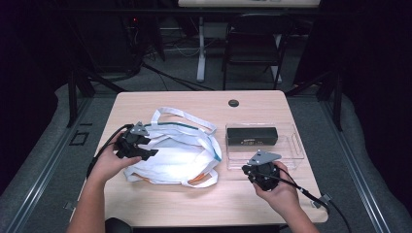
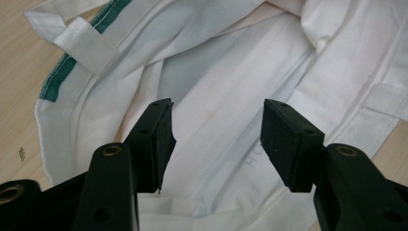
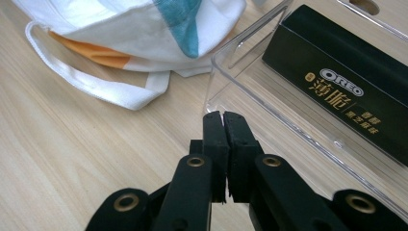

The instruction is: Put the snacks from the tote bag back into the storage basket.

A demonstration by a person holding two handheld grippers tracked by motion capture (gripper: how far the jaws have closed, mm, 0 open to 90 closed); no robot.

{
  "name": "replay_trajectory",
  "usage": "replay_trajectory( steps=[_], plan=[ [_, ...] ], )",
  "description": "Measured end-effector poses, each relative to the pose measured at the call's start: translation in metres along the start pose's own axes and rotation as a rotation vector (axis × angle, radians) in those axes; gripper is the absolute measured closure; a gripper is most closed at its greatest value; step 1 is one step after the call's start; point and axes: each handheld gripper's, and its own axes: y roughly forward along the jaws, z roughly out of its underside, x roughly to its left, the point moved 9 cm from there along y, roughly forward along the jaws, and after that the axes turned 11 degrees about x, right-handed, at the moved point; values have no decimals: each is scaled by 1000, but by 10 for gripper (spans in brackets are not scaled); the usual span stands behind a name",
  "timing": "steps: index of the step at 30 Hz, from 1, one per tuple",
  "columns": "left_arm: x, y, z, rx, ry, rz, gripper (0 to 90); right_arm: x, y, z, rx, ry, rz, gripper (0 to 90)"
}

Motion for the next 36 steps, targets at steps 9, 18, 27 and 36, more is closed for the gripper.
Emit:
replay_trajectory(
  steps=[9,18,27,36],
  plan=[
    [0,-1,-1,-8,3,-7,458,13,14,5,-3,-11,-24,870],
    [0,-2,-1,-15,-5,-14,462,20,33,17,49,-18,-50,859],
    [1,2,-1,-4,-1,-20,462,30,45,20,59,-29,-78,832],
    [3,3,0,-8,-12,-27,462,33,48,19,49,-23,-89,819]
  ],
)
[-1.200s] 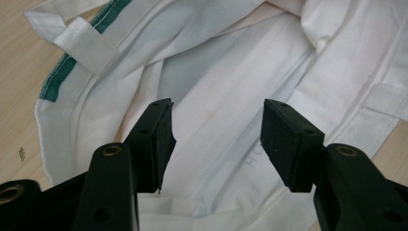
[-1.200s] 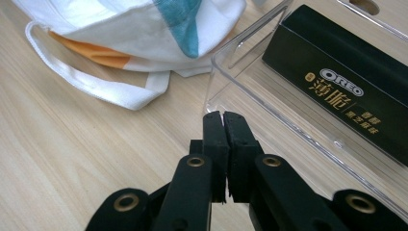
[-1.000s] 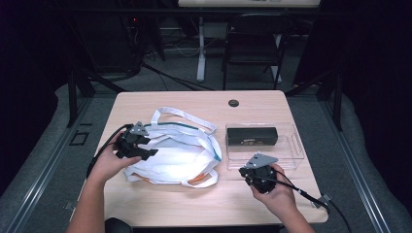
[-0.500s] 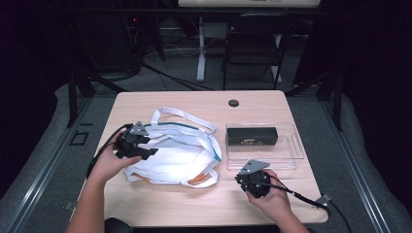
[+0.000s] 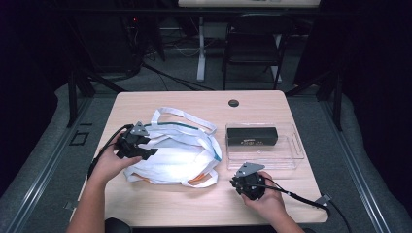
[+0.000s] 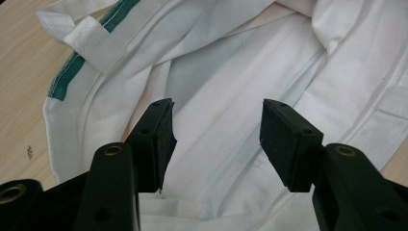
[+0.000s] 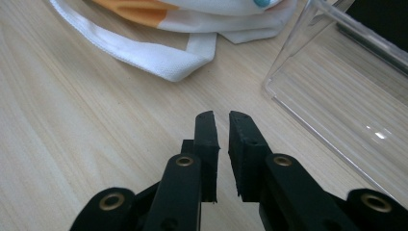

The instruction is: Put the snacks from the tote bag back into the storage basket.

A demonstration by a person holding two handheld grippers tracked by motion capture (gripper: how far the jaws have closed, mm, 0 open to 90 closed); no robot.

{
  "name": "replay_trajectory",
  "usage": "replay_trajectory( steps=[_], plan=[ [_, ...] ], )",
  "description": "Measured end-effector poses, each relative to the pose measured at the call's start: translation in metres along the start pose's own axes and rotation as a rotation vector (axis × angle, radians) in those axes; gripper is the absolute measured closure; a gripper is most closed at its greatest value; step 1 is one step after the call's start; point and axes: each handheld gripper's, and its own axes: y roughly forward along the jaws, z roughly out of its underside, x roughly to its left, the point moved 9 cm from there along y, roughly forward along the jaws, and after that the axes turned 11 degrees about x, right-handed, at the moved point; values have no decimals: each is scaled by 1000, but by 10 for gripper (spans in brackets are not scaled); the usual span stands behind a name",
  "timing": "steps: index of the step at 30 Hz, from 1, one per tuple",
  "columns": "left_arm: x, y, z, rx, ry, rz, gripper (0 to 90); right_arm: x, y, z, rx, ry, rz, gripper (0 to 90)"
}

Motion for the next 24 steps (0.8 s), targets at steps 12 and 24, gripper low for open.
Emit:
replay_trajectory(
  steps=[12,24],
  plan=[
    [-3,-1,-2,3,7,-1,462,-1,-1,-1,-6,-3,11,807],
    [-7,-3,-5,-4,11,10,461,0,-1,-1,-5,-10,4,759]
  ],
)
